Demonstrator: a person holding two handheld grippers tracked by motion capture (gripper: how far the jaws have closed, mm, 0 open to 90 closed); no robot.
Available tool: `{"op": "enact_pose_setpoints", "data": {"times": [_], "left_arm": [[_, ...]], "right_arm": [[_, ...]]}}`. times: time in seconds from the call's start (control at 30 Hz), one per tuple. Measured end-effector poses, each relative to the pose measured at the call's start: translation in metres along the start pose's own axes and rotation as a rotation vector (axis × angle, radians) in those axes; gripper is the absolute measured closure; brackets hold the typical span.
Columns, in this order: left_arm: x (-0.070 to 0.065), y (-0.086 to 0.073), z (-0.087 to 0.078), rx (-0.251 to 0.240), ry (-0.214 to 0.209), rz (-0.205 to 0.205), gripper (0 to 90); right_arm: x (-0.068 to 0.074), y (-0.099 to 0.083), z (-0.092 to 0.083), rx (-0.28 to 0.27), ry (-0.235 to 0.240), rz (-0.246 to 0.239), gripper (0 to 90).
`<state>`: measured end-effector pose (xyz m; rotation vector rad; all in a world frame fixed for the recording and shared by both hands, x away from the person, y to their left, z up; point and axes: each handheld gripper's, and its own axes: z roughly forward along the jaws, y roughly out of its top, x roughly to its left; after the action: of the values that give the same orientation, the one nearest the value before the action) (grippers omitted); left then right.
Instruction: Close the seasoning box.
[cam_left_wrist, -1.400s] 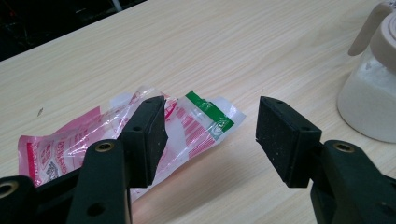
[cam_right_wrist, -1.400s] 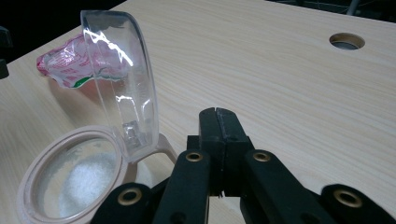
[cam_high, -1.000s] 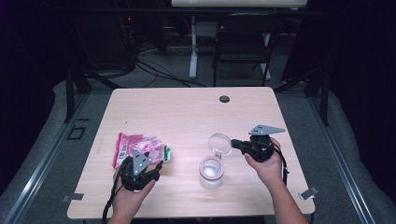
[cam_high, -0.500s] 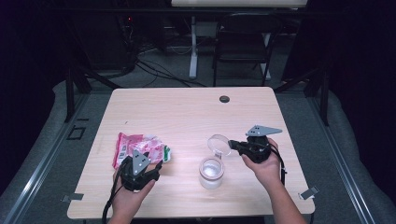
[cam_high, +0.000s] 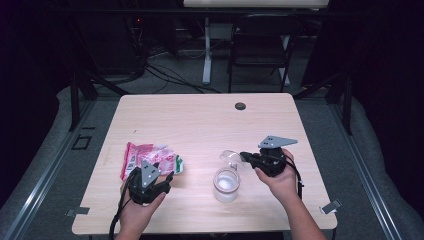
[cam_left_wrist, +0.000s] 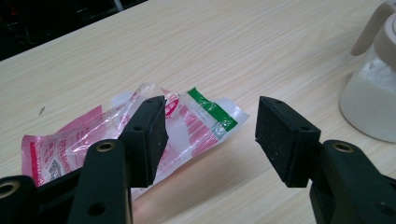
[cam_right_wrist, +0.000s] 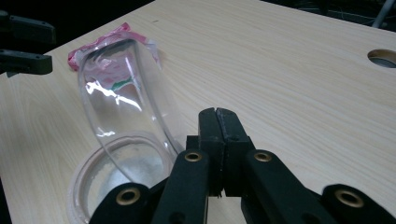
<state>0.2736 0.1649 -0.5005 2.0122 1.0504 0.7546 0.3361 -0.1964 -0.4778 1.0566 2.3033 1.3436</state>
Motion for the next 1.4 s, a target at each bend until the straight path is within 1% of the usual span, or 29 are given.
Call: {"op": "enact_pose_setpoints", "data": {"times": [0.33, 0.5, 0.67, 0.7, 0.77, 0.9, 1.03, 1.17, 1.3, 1.4], "left_arm": [[0.001, 0.0, 0.0, -0.003, 0.001, -0.005, 43.2], [0.001, 0.0, 0.0, -0.002, 0.0, -0.008, 43.1], [0.002, 0.0, 0.0, -0.003, 0.0, -0.009, 43.1], [0.002, 0.0, 0.0, -0.002, 0.0, -0.009, 43.1], [0.002, 0.0, 0.0, -0.002, -0.001, -0.008, 43.2], [0.003, 0.0, 0.0, -0.005, 0.0, -0.014, 43.2], [0.004, 0.0, 0.0, -0.003, -0.002, -0.014, 43.1], [0.005, 0.0, 0.0, 0.0, -0.002, -0.017, 43.1], [0.007, 0.0, 0.001, -0.001, -0.004, -0.024, 43.1], [0.009, -0.001, 0.002, -0.002, -0.008, -0.037, 43.1]], "right_arm": [[0.023, 0.002, 0.011, 0.028, 0.044, -0.067, 88.1], [0.028, 0.003, 0.013, 0.029, 0.056, -0.078, 85.7], [0.031, 0.004, 0.013, 0.026, 0.063, -0.085, 76.0], [0.032, 0.004, 0.013, 0.021, 0.071, -0.083, 72.4], [0.033, 0.005, 0.013, 0.02, 0.067, -0.085, 68.0], [0.035, 0.006, 0.013, 0.015, 0.079, -0.09, 62.6], [0.037, 0.006, 0.013, 0.005, 0.061, -0.099, 53.6], [0.038, 0.007, 0.013, -0.003, 0.052, -0.101, 49.1], [0.037, 0.007, 0.012, 0.0, 0.043, -0.097, 47.5], [0.035, 0.006, 0.01, 0.003, 0.031, -0.095, 46.8]]}}
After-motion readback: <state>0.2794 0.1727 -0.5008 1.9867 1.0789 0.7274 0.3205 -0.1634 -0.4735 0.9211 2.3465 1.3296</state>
